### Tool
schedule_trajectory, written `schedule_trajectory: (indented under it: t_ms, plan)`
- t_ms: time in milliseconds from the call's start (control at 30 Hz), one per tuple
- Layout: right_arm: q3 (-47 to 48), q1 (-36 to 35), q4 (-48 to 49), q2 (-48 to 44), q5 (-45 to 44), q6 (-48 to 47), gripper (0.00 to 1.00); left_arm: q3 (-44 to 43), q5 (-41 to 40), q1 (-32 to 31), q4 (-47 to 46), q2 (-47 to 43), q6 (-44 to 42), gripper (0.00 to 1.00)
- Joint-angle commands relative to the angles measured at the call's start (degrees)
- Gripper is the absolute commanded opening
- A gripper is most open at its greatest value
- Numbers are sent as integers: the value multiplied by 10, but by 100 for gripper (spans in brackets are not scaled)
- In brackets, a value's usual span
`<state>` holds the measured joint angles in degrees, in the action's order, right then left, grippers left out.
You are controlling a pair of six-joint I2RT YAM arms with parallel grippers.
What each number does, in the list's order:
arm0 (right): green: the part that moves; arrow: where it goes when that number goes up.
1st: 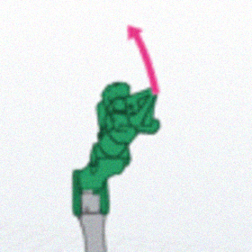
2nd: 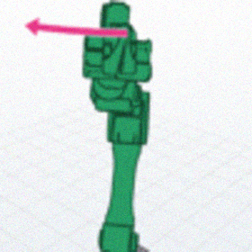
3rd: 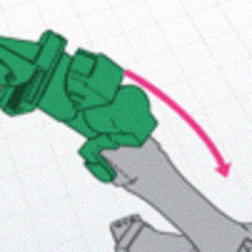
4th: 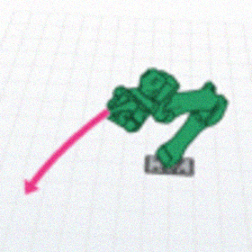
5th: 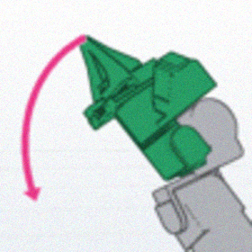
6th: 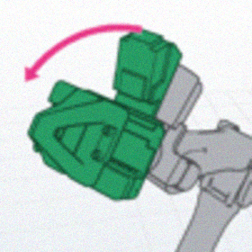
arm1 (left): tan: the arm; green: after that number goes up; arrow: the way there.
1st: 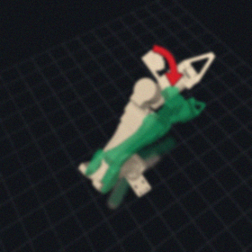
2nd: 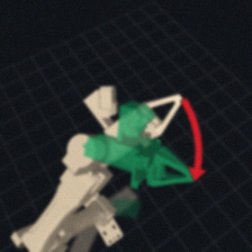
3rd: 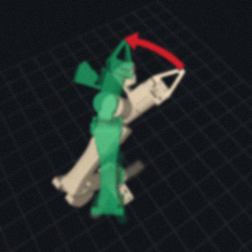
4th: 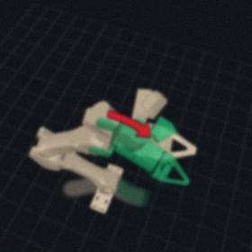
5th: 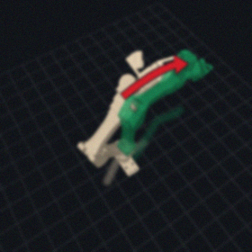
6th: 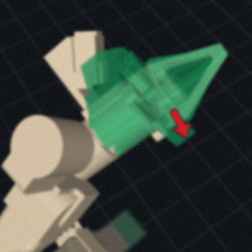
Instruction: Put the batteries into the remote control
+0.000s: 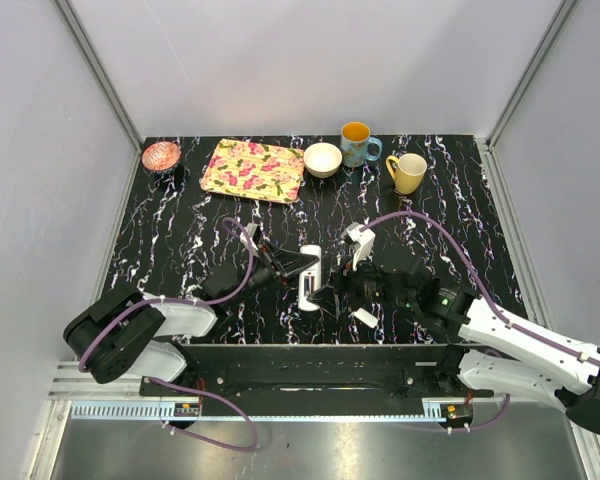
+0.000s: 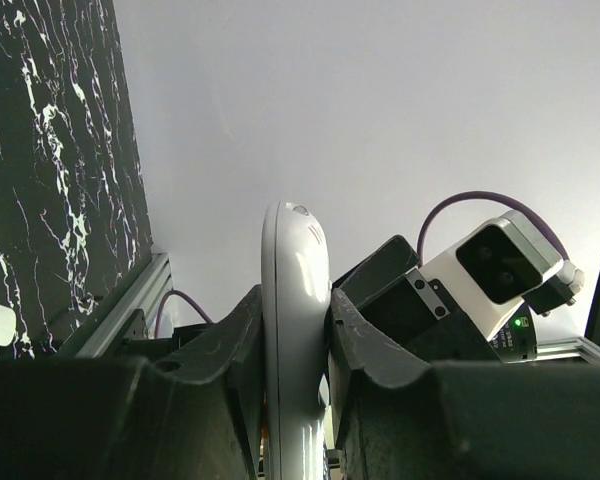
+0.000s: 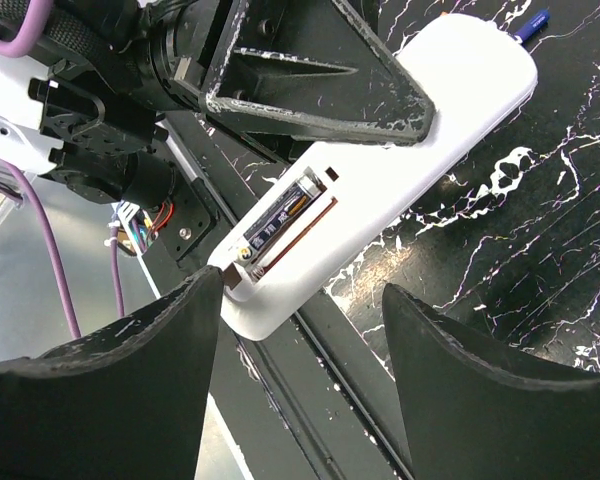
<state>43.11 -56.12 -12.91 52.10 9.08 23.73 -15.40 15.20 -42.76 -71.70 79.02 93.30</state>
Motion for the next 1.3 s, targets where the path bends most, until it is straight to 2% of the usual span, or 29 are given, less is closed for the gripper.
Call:
schedule_trajectory:
  t_ms: [0, 667, 1267]
  plan:
    - [0, 1, 38, 1, -13, 3, 73, -20, 11, 2, -237, -3, 7, 0]
    - [-6, 5, 47, 28, -23, 26, 72, -28, 18, 2, -237, -18, 4, 0]
    - [-27, 44, 83, 50, 29, 63, 70, -46, 38, -2, -237, -53, -14, 0]
